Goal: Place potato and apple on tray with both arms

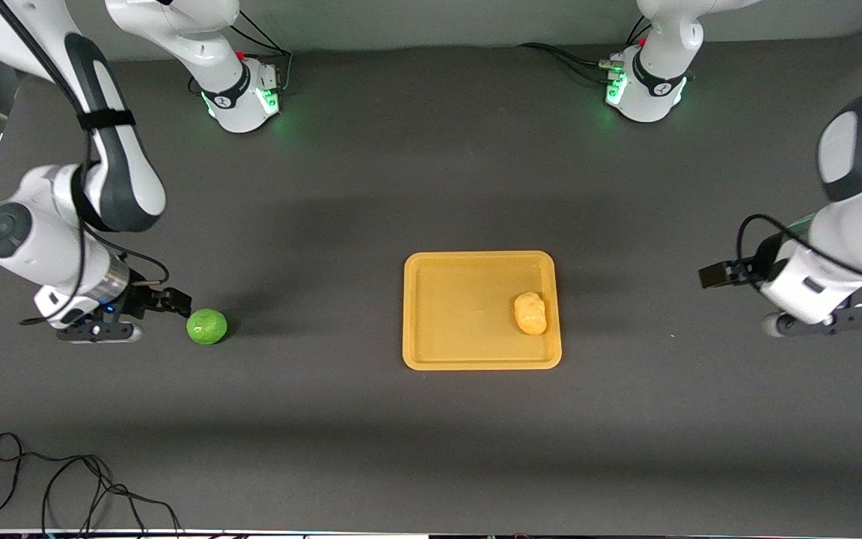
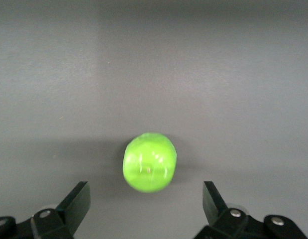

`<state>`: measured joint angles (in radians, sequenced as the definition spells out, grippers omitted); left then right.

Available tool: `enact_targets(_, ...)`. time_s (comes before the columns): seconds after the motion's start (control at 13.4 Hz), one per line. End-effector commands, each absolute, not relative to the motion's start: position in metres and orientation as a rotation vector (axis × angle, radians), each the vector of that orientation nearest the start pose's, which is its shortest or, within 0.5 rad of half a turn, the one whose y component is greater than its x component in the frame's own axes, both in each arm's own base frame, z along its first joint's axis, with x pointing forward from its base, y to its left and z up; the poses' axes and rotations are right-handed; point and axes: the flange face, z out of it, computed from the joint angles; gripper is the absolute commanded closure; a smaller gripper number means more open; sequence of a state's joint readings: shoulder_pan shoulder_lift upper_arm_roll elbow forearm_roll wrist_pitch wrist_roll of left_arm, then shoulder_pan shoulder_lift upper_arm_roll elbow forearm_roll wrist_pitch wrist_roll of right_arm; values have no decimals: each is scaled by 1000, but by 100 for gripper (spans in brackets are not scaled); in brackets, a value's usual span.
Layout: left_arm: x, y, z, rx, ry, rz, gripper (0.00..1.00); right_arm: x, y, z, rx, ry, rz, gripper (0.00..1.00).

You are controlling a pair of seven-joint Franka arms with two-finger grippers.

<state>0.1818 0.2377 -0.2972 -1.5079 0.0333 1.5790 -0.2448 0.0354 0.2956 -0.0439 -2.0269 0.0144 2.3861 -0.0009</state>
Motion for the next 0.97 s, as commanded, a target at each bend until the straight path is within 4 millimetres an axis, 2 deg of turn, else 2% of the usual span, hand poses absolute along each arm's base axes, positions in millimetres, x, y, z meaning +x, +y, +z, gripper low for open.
enact_targets(0.0, 583, -32, 553, -3141, -161, 257, 0, 609, 12, 273, -3125, 37, -159, 0)
enact_targets(0.07, 568, -30, 564, -3126, -159, 230, 0, 604, 11, 256, -3125, 40, -183, 0)
enact_targets(0.22, 545, -30, 576, -3112, -160, 204, 0, 595, 11, 234, -3126, 40, -212, 0)
enact_targets(0.37, 528, -26, 590, -3103, -175, 187, 0, 593, 8, 230, -3128, 42, -205, 0)
enact_targets(0.6, 528, -18, 591, -3113, -133, 175, 0, 587, 4, 211, -3133, 50, -153, 0)
enact_targets(0.9, 531, -17, 592, -3112, -121, 146, 0, 584, -1, 199, -3135, 71, -119, 1)
